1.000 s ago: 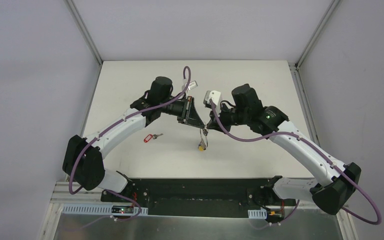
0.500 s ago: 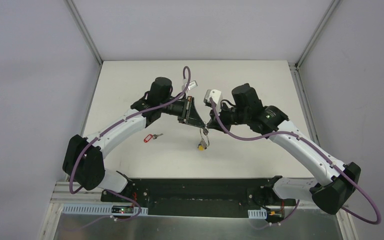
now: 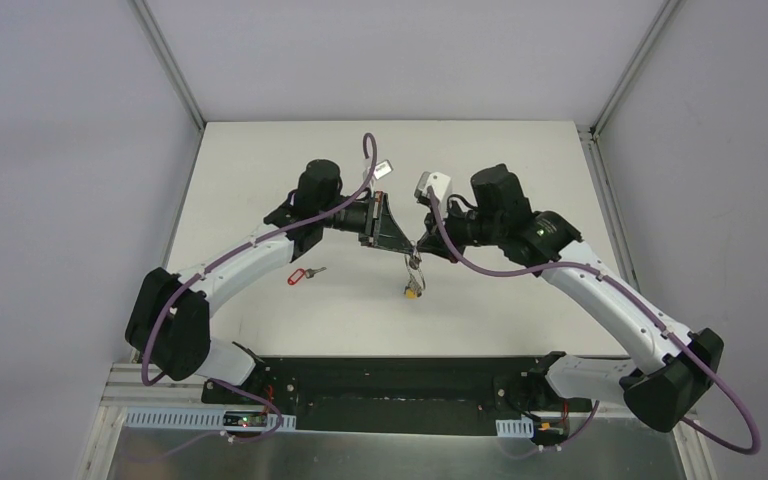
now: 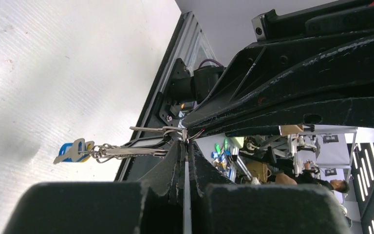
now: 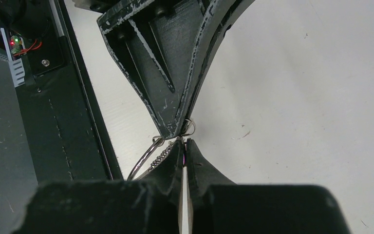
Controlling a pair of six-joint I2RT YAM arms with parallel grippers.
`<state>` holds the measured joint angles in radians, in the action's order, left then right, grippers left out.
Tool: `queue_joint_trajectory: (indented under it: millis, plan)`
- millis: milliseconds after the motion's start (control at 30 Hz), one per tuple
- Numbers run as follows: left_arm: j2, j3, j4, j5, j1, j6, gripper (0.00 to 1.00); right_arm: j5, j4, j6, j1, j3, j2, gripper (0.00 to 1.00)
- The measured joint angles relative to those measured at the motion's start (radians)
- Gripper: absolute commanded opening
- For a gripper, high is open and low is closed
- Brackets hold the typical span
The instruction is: Put the keys on the keyring
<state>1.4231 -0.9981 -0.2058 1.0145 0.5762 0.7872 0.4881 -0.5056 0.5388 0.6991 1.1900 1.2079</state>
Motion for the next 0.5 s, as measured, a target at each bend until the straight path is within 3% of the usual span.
queue_joint_trajectory:
  millis: [500]
  plan:
    - [0.000,0.054,-0.217,0.011,0.000,0.166,0.00,0.028,0.077,-0.034,-0.043,-0.043,-0.040,0.00]
